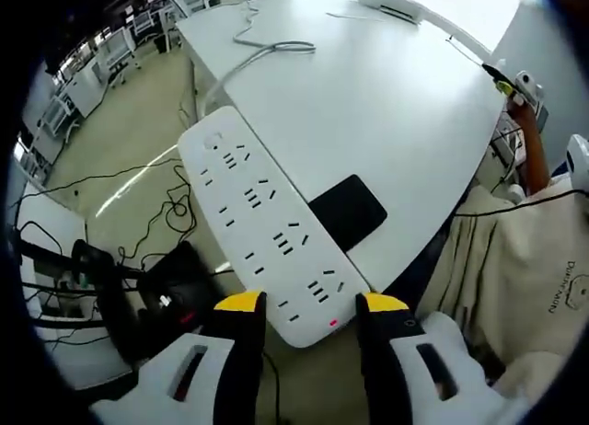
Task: Pick up the power strip scattered on the table, fix it on the side mounting bracket of the table, and press the switch
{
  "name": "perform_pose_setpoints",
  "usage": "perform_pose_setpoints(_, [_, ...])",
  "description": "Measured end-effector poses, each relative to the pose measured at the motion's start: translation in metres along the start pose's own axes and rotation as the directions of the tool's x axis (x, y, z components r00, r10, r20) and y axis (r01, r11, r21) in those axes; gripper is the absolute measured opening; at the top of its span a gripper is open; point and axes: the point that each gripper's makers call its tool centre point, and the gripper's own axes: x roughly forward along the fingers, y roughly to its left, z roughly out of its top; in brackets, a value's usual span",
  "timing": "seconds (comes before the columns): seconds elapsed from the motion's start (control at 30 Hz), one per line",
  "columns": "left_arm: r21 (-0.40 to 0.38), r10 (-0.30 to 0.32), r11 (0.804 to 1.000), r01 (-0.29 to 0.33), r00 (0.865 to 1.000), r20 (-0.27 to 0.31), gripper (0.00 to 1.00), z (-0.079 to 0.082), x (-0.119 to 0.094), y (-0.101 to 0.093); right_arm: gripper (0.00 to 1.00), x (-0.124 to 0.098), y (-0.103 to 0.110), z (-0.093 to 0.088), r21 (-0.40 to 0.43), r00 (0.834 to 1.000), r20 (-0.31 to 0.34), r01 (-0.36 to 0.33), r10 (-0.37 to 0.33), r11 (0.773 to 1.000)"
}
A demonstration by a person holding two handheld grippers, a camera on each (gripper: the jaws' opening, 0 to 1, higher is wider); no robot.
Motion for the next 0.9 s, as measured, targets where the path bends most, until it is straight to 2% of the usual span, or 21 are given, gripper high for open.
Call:
perform_pose_setpoints(0.17, [-0.006, -0.004, 1.000, 0.004, 1.000, 0.011, 0.44, 0.000, 0.000, 0.000, 0.39, 0.001, -0.001, 0.007, -0.012, 1.000, -0.001, 0.002, -0.002, 1.000])
perform_pose_setpoints(0.47, [0.004, -0.005, 1.000, 0.005, 1.000, -0.012, 0.44, 0.000, 0.000, 0.000, 0.35, 0.002, -0.001, 0.014, -0.029, 1.000, -0.003, 0.006, -0.006, 1.000])
perform_pose_setpoints(0.73, [0.002, -0.010, 1.000, 0.010, 1.000, -0.025, 0.44, 0.000, 0.000, 0.002, 0.28, 0.004, 0.000, 0.017, -0.029, 1.000, -0.005, 0.001, -0.001, 1.000])
perform_pose_setpoints(0.9, [0.004, -0.011, 1.000, 0.012, 1.000, -0.027, 0.44, 0.001, 0.000, 0.001, 0.23, 0.006, 0.003, 0.024, -0.017, 1.000, 0.011, -0.015, 0.015, 1.000])
